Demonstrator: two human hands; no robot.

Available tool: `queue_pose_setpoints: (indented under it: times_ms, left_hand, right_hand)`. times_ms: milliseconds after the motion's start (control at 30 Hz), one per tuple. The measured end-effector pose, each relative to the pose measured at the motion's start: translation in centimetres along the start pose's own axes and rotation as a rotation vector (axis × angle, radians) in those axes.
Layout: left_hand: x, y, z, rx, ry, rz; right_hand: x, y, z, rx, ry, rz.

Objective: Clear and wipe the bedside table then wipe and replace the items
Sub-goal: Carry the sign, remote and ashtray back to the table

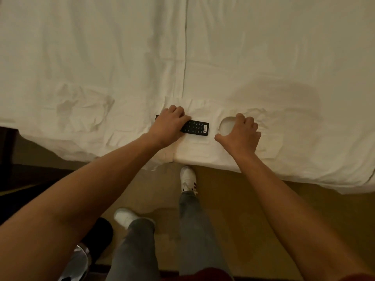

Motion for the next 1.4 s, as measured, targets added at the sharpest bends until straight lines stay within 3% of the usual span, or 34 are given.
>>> queue_pose_setpoints:
  times_ms: [167,533,1067,1400]
  left_hand:
    - [-2.5,-3.5,0.5,-0.063,-0.009,-0.105]
    - [-14.9,-12.4,8.4,-0.046,-0.153,-0.312]
    - [-49.0,-20.1,29.9,0.086,-0.441,-0.487]
    - [-68.2,-18.0,41.3,0.038,-0.817,-0.652]
  right_hand:
    - [-0.5,-3.7,2.6,0.024,0.005,-0.052]
    - [-7.1,-10.3,17.3,0.084,-0.242,-0.188]
    - [-29.1,-10.2,50.4,0.086,-0.749,-0.231]
    - [-40.7,-5.0,70.0,0.043,-1.119,-0.199]
Point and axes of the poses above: each hand's wrist, its own x-axis towards the middle knuckle, its own y-axis out of the palm, z = x × y, the point moved 2 cm from there along x, towards the middle knuckle, and after that the axes turned 12 degrees about -x, right-handed, at the moved point
